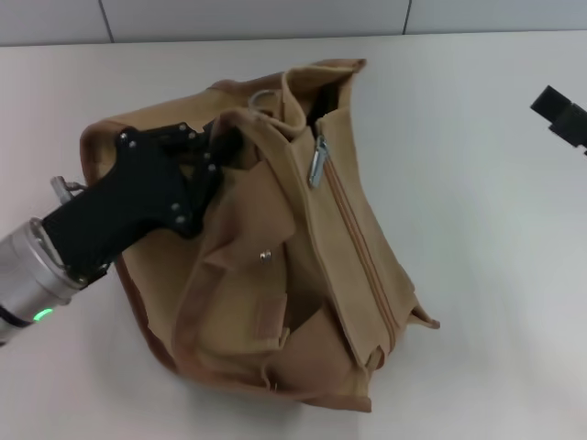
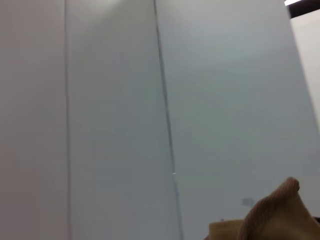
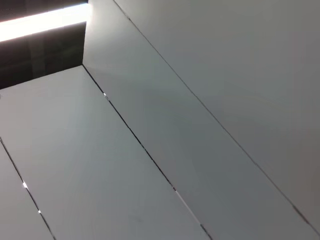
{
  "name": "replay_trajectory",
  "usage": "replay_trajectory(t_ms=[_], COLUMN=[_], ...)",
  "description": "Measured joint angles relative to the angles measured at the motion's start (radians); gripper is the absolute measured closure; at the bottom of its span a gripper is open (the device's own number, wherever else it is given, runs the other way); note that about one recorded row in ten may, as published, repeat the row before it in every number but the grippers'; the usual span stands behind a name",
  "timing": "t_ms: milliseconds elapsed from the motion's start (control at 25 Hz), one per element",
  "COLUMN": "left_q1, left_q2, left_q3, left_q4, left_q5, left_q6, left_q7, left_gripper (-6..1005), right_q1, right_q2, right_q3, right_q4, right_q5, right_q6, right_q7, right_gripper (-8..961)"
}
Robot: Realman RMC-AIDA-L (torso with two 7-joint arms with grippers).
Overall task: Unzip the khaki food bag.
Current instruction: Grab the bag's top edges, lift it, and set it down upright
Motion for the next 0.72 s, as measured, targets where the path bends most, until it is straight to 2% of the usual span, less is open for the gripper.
replay_trajectory(t_ms=[40,160,280,720], left_q1=[-0.006,-0.02,-0.021,0.068], left_q2=[0.0,0.0,0.0,0.01], left_q3=[0.0,0.0,0.0,-0.033], left_q4=[-0.025,-0.072,-0.064,0.114], left_q5=[-0.013,-0.07,-0.139,-0.255], left_q6=[-0.007,-0.013,-0.013,-0.007], left_q7=[0.023,0.083,0.093,0.061], left_gripper=[941,941,940,940], right_q1=[0.001,0.002,0.002,-0.002], right_q2=[-0.012,-0.02,-0.025,-0.027], right_q3=[-0.01,-0.019,-0.022,-0.022], right_q4=[-0.008,-0.013,-0.015,-0.016], right_q5=[-0.002,-0.003,-0.003,-0.004], right_q6=[0.0,0.003,0.005,0.006], right_q7=[0.043,0.07,0.081,0.09], right_gripper=[134,134,134,135])
